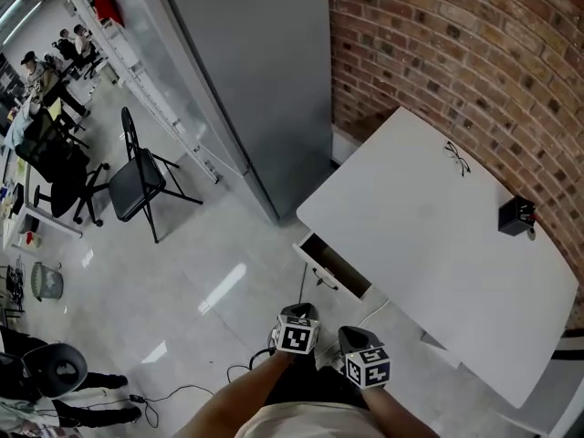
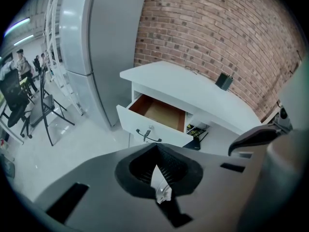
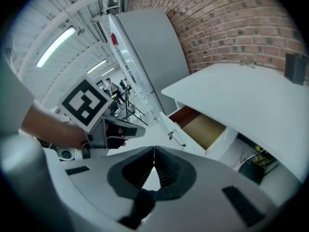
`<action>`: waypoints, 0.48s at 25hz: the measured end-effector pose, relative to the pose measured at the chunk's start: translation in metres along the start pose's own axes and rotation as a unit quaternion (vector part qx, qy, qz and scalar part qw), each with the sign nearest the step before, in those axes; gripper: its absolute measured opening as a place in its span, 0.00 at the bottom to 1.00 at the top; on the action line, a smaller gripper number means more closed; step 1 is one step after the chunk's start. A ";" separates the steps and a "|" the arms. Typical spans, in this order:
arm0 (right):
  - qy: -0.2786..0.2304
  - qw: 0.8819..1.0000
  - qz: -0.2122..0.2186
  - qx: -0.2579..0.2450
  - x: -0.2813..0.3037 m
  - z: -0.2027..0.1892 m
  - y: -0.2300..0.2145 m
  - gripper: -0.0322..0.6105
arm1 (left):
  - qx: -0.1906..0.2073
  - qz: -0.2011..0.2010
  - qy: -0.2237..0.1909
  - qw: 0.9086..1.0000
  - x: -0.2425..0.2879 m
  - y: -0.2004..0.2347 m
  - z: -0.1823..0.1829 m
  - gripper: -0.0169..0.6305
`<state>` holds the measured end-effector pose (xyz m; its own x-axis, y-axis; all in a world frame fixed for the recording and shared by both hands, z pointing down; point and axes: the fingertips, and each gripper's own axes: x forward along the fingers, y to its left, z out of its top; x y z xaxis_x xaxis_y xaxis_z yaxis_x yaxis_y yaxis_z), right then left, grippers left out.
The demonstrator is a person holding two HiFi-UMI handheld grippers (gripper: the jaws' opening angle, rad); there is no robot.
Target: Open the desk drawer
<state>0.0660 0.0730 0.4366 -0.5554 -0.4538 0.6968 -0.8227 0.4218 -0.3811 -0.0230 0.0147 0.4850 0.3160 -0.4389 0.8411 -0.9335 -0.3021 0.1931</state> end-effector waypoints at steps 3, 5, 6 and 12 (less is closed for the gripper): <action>0.003 1.000 -0.010 0.016 -0.008 -0.010 -0.006 0.07 | -0.009 -0.001 0.009 1.000 0.012 0.002 0.000 0.03; 0.007 1.000 -0.016 0.023 -0.013 -0.016 -0.011 0.07 | -0.008 0.000 0.012 1.000 0.016 -0.002 -0.001 0.03; 0.008 0.999 -0.019 0.025 -0.014 -0.018 -0.013 0.07 | -0.009 -0.002 0.014 1.000 0.016 -0.004 -0.001 0.03; -0.011 0.999 -0.023 0.023 -0.020 0.000 -0.015 0.07 | -0.038 -0.028 0.011 0.999 -0.002 -0.021 0.006 0.03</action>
<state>0.0899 0.0754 0.4283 -0.5188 -0.4895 0.7009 -0.8520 0.3631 -0.3772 -0.0028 0.0169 0.4762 0.3656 -0.4044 0.8383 -0.9247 -0.2602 0.2778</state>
